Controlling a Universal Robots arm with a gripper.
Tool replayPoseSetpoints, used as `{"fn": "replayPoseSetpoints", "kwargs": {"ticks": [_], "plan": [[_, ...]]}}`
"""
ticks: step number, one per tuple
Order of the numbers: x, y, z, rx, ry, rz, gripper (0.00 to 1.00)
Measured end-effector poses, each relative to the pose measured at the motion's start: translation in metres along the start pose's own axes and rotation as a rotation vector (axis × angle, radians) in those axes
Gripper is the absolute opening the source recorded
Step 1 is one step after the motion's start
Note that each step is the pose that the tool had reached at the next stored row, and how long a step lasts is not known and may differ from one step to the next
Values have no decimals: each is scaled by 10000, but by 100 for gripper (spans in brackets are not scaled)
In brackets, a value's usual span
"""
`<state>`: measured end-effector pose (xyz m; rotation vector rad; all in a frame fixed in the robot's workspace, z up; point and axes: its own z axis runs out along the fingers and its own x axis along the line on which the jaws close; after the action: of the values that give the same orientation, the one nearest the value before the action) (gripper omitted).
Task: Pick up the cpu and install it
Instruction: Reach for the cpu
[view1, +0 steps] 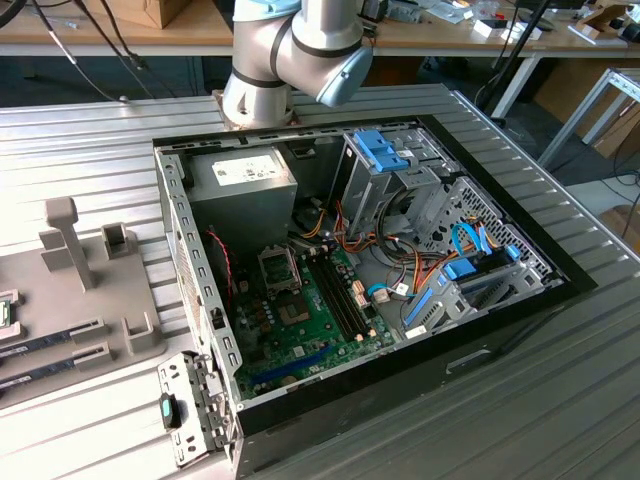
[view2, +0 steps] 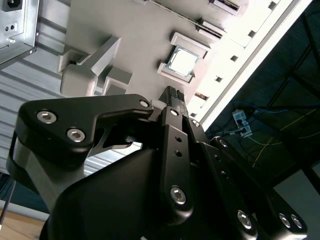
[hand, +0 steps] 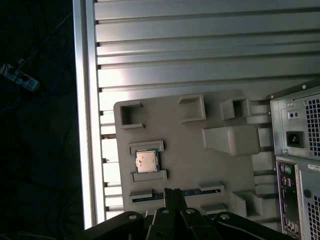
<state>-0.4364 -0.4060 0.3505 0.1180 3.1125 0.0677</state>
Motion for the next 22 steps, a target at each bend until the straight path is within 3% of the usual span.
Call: {"fn": "replayPoseSetpoints", "kwargs": {"ticks": [14,22], "plan": [[16,-27,51,0,-1,0,11],[37,-49,111,0,0,0,11]]}}
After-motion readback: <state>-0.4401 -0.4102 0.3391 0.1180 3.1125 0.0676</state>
